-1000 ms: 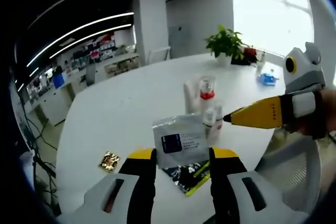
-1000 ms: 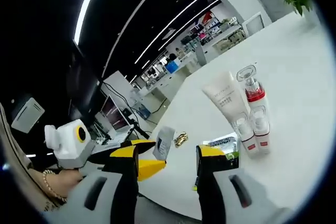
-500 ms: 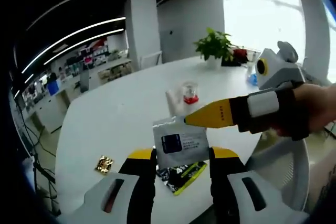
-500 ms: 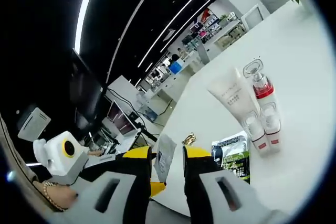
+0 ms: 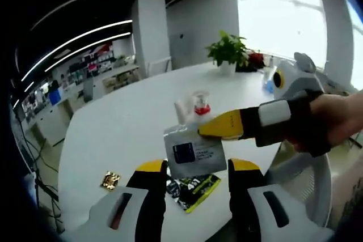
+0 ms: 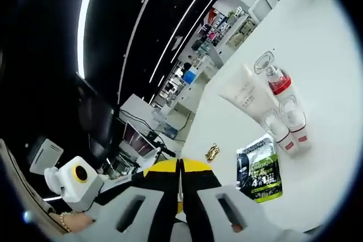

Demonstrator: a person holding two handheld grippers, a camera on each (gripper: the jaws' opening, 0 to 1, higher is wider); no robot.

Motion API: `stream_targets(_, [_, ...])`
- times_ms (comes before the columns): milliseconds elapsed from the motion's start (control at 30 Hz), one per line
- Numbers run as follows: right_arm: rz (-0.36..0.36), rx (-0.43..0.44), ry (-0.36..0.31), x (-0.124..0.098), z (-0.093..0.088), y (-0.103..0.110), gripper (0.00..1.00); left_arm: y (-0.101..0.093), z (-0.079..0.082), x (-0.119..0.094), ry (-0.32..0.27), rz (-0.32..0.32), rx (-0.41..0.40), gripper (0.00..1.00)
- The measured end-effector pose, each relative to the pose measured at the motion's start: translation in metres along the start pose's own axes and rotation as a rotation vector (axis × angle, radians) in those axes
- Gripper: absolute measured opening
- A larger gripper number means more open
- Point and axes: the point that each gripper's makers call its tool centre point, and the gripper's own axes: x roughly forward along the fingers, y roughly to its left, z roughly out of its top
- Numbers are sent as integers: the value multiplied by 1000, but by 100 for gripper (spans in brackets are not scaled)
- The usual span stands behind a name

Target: Arrange the skincare products in the storage area until every visible bottle or jar stands upright without overlapping.

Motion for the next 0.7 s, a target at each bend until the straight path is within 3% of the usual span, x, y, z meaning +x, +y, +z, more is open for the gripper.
stream_targets(100, [-7, 14, -10, -2, 5, -4, 1, -4, 2, 0, -8, -33, -20, 59])
stream_targets(233, [1, 25, -13, -5, 9, -5, 1, -2, 1, -6, -23, -79, -88, 69])
stream_targets(367, [35, 34, -5, -7, 9, 1, 1, -4, 2, -13, -39, -205, -242, 74])
stream_targets(500, [159, 65, 29, -9, 4, 23, 1, 6, 5, -20, -54, -284, -399, 80])
stream_targets(600, [213, 73, 48, -9, 2, 34, 1, 3, 11, -30, -83, -387, -473, 72])
stream_targets(700, [241, 92, 60, -7, 0, 41, 1, 0, 25, -44, -152, -501, -649, 59])
